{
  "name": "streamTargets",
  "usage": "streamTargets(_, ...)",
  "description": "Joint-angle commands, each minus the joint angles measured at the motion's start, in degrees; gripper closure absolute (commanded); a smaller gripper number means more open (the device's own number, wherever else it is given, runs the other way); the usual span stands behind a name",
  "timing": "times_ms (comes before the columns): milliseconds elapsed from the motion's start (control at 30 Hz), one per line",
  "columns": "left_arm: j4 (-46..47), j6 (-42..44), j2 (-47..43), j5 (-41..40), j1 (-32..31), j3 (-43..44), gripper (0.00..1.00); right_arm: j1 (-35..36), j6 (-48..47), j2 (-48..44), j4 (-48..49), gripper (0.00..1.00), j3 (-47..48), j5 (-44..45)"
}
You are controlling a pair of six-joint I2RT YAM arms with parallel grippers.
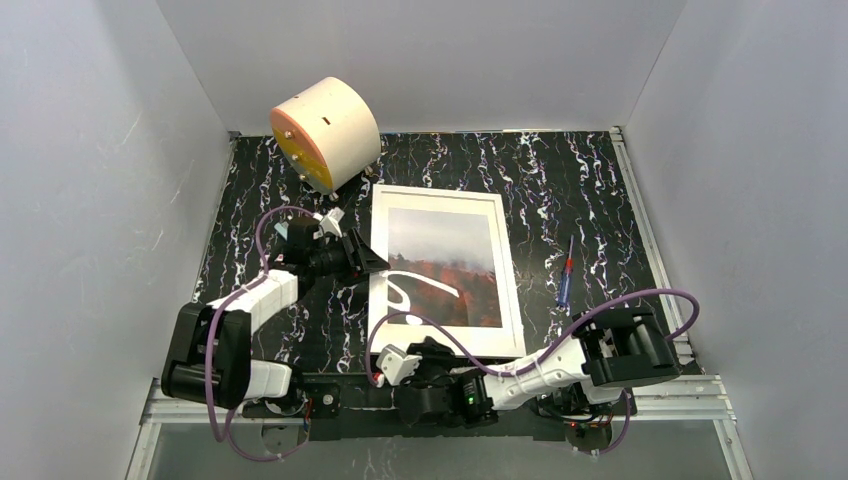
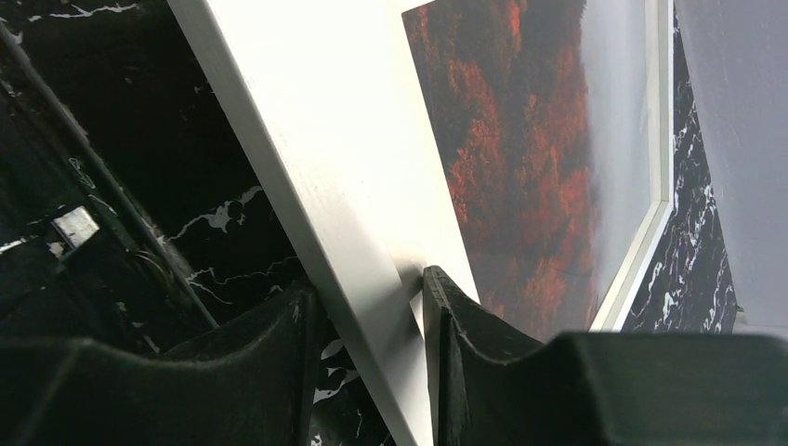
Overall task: Take the photo out of the frame
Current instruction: Turn over the photo frame at the center of the board.
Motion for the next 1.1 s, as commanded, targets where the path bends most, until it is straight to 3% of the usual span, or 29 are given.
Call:
streamTargets(0, 9.33, -6.37, -2.75, 6.23, -0.16, -3.83, 0.43, 0.23, 4.97, -3.73, 5.71, 0.66, -0.63, 3.84)
streamTargets(267, 16.25, -10.21, -3.80, 6.73, -0.16, -10.32, 0.27, 0.17, 7.53, -5.09, 7.03, 0.68, -0.73, 5.50)
streamTargets(433, 26.87, -17.41, -5.01, 6.83, -0.53, -14.84, 0.26, 0.18, 9.25, -4.35, 6.71, 0.68, -0.36, 5.86)
streamTargets(633, 30.77, -20.56, -6.89, 7.53, -1.25, -16.75, 0.26, 0.17, 11.58, -3.66, 6.40, 0.68, 0.13, 5.35)
streamTargets(833, 32.93, -21.71, -7.78, 8.20, -1.55, -17.37, 0.32, 0.22, 12.74, -3.64, 6.97, 0.68, 0.32, 5.52)
streamTargets(1067, 33.52, -21.67, -7.82, 8.19, -1.65, -17.21, 0.52, 0.16, 13.18, -4.73, 8.01, 0.67, -0.04, 4.99)
